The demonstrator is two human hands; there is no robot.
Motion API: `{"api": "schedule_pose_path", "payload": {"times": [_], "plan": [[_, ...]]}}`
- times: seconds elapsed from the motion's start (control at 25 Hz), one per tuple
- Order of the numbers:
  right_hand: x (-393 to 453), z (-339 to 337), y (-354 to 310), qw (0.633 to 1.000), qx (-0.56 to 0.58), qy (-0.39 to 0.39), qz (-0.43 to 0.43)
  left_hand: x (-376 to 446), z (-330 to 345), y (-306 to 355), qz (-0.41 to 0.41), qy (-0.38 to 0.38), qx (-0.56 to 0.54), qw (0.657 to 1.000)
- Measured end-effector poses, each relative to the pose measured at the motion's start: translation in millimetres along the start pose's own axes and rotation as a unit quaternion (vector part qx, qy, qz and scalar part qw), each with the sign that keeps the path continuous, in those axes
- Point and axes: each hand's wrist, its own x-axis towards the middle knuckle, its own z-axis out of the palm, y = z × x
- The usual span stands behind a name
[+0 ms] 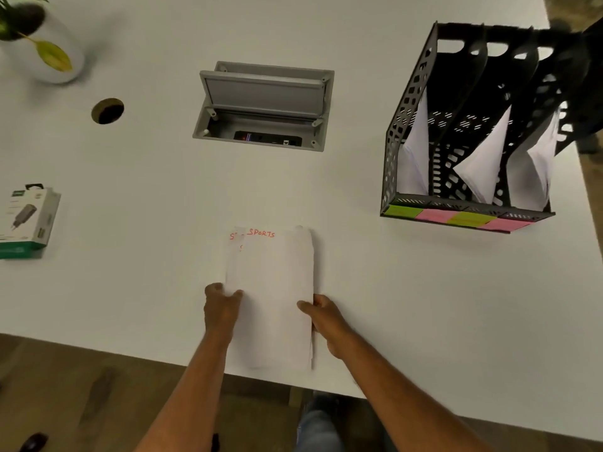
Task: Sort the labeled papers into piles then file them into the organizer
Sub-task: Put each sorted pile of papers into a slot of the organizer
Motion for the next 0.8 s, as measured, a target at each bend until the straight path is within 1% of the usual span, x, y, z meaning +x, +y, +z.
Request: {"api": "schedule_pose_path", "payload": {"times": [0.04,0.08,0.16,0.2,0.28,0.36,0.4,0.48,0.6,0.64,0.72,0.76,0.8], "plan": [[1,-6,2,1.000,0.009,-0.001,0.002,-1,0,1,-0.008,-0.038,-0.041,0.998],[1,-14,5,1.000,0.013,0.001,-0.003,-5,1,2,-0.015,-0.092,-0.071,0.993],[-3,-32,9,1.000,0.015,0.012,-0.022,-20,9,6,-0.009,-0.188,-0.080,0.979],[-6,-42,8,0.999,0.018,0.020,-0.033,-28,16,10,0.007,-0.211,-0.076,0.974],[-18,-70,0,0.996,0.039,0.048,-0.070,-49,32,25,0.050,-0.239,-0.106,0.964],[-39,-99,-18,0.986,0.057,0.083,-0.131,-72,47,51,0.099,-0.269,-0.147,0.947],[-51,-113,-29,0.978,0.058,0.111,-0.166,-83,54,66,0.128,-0.278,-0.150,0.940],[-79,-139,-48,0.956,0.036,0.186,-0.226,-107,70,99,0.188,-0.287,-0.143,0.929],[-117,-171,-55,0.901,0.006,0.291,-0.321,-141,91,134,0.252,-0.304,-0.167,0.904],[-127,-180,-53,0.881,0.000,0.310,-0.359,-150,95,141,0.266,-0.305,-0.168,0.899],[-140,-195,-41,0.846,-0.025,0.323,-0.422,-162,105,145,0.308,-0.312,-0.125,0.890],[-141,-200,-33,0.842,-0.028,0.324,-0.430,-163,112,142,0.331,-0.320,-0.090,0.883],[-139,-206,-26,0.845,-0.022,0.315,-0.431,-164,119,137,0.343,-0.335,-0.060,0.875]]}}
